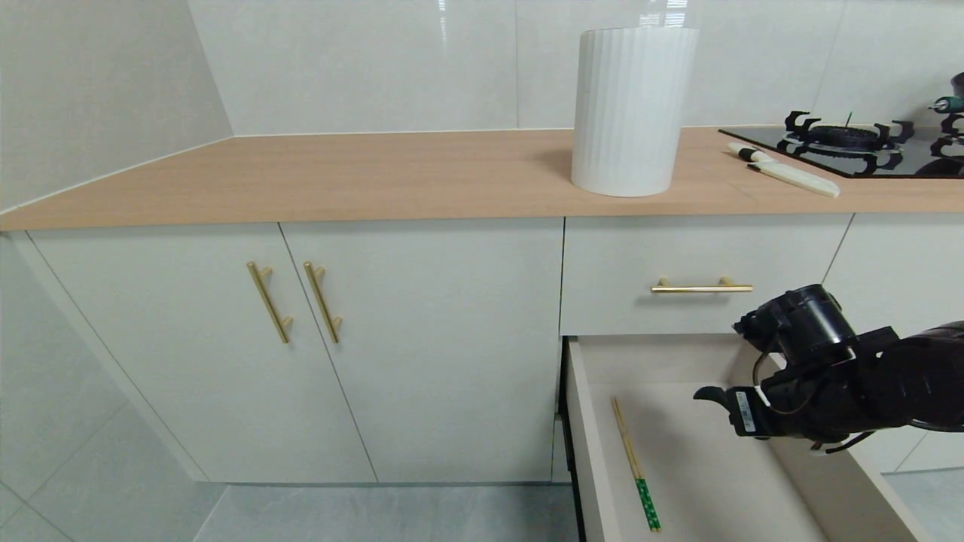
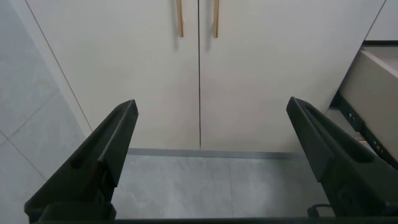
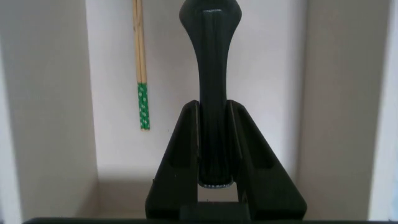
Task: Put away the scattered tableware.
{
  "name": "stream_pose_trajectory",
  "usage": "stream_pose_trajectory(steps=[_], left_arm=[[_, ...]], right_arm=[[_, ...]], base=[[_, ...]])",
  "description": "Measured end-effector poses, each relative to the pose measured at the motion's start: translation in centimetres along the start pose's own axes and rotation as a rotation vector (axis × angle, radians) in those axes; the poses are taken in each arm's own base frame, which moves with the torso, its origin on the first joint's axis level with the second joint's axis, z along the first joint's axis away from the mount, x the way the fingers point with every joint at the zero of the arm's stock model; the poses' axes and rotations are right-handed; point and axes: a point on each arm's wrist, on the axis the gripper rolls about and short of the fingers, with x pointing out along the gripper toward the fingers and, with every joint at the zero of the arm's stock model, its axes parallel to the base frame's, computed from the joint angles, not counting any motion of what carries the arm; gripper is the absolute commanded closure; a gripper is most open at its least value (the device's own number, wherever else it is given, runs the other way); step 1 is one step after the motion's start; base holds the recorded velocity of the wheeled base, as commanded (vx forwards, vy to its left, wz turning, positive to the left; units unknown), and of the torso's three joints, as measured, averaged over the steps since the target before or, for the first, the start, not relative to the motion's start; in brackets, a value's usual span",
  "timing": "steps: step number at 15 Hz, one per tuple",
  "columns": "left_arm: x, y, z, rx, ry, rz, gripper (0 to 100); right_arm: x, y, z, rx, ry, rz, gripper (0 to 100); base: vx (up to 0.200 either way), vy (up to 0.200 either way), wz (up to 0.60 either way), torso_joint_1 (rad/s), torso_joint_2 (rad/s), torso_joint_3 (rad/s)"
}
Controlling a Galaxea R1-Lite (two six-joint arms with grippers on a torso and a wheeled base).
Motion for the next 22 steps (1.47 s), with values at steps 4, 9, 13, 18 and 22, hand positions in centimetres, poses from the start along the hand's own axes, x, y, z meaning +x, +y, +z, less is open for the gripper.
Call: stream_pose_trajectory(steps=[4, 9, 13, 18, 22], left_arm=[[0.0, 0.0, 0.0, 0.000, 0.000, -0.001, 0], [0.0, 0.0, 0.0, 0.000, 0.000, 0.000, 0], [0.0, 0.0, 0.0, 0.000, 0.000, 0.000, 0], [0.0, 0.0, 0.0, 0.000, 0.000, 0.000, 0], [0.0, 0.0, 0.0, 0.000, 0.000, 0.000, 0]], right_arm=[[4.4, 1.3, -0.8, -0.022, 0.041, -0.021, 100], [10.6, 2.0, -2.7, -0.030, 0.055, -0.051, 100], [13.3, 1.8, -4.2, -0.040, 0.091, -0.077, 100], [14.6, 1.3, -4.7, -0.032, 0.105, -0.097, 100], [15.0, 1.2, -4.8, -0.028, 0.090, -0.115, 100]], base=[[0.000, 0.000, 0.00, 0.000, 0.00, 0.000], [0.000, 0.000, 0.00, 0.000, 0.00, 0.000], [0.000, 0.000, 0.00, 0.000, 0.00, 0.000], [0.000, 0.000, 0.00, 0.000, 0.00, 0.000], [0.000, 0.000, 0.00, 0.000, 0.00, 0.000]])
